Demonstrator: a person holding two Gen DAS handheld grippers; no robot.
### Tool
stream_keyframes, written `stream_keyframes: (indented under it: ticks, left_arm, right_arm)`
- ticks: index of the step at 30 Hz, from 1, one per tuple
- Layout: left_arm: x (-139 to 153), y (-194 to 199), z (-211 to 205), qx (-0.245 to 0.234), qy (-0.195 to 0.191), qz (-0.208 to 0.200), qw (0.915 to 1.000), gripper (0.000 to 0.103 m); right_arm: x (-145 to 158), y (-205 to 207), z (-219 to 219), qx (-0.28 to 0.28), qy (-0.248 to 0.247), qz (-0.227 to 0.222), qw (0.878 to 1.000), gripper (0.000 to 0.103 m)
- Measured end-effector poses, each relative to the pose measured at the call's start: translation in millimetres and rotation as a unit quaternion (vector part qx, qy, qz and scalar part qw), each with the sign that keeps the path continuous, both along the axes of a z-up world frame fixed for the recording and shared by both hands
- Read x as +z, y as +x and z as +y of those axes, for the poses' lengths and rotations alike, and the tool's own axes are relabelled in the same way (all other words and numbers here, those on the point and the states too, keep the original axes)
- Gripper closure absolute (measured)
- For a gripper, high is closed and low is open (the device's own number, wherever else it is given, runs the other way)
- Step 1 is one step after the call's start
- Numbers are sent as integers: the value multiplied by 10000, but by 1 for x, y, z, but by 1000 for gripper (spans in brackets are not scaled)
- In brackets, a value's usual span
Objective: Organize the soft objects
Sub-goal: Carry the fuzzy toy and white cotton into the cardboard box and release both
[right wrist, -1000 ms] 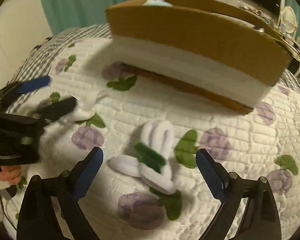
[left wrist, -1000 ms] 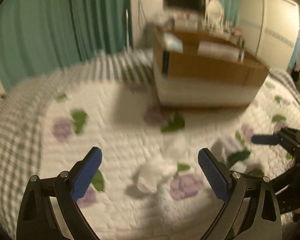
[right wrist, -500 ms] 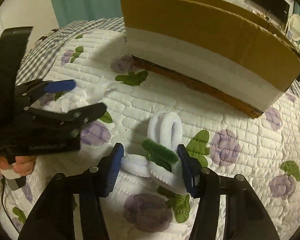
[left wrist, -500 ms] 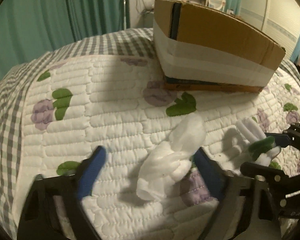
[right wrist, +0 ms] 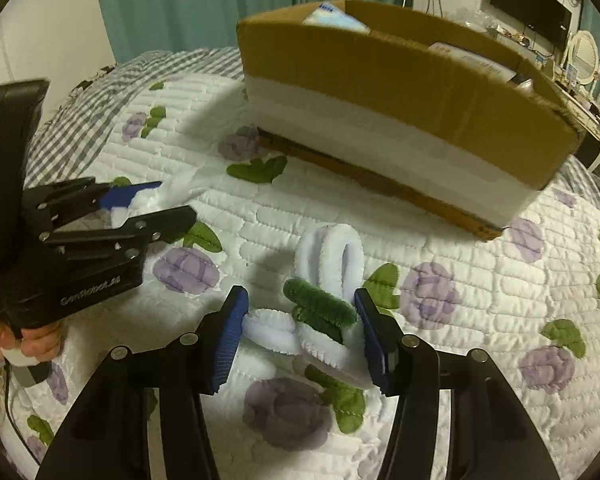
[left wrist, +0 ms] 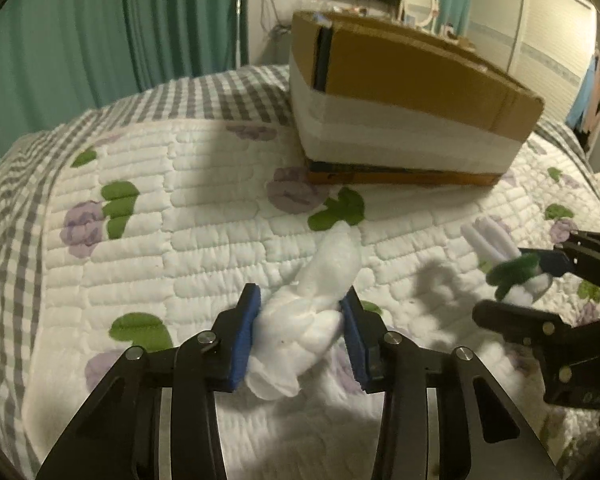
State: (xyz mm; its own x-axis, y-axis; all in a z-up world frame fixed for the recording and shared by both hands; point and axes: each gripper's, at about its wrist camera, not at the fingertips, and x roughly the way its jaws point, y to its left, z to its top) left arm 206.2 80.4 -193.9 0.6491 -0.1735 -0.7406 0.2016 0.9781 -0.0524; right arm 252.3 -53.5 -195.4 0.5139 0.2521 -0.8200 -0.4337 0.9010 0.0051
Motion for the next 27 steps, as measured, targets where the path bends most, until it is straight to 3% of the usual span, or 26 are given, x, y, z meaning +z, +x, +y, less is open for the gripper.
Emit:
stream_keyframes:
  ticks: [8, 16, 21, 27]
  left_arm:
    - [49, -45, -10, -21, -55, -505, 9987, 64]
    - [138, -78, -20, -104, -35, -1320, 9912, 64]
    - [190, -73, -29, -182, -28, -1656, 9860, 64]
    - [227, -24, -45, -176, -224, -1790, 9834, 64]
  right_arm:
    - [51, -23, -17, -244, 222, -449, 9984, 49]
    - [139, -38, -40, -516, 590, -1127, 9905, 49]
    - [197, -42, -49, -585, 640, -1630, 9828, 49]
    - [247, -15, -53, -641, 685, -2027, 9747, 49]
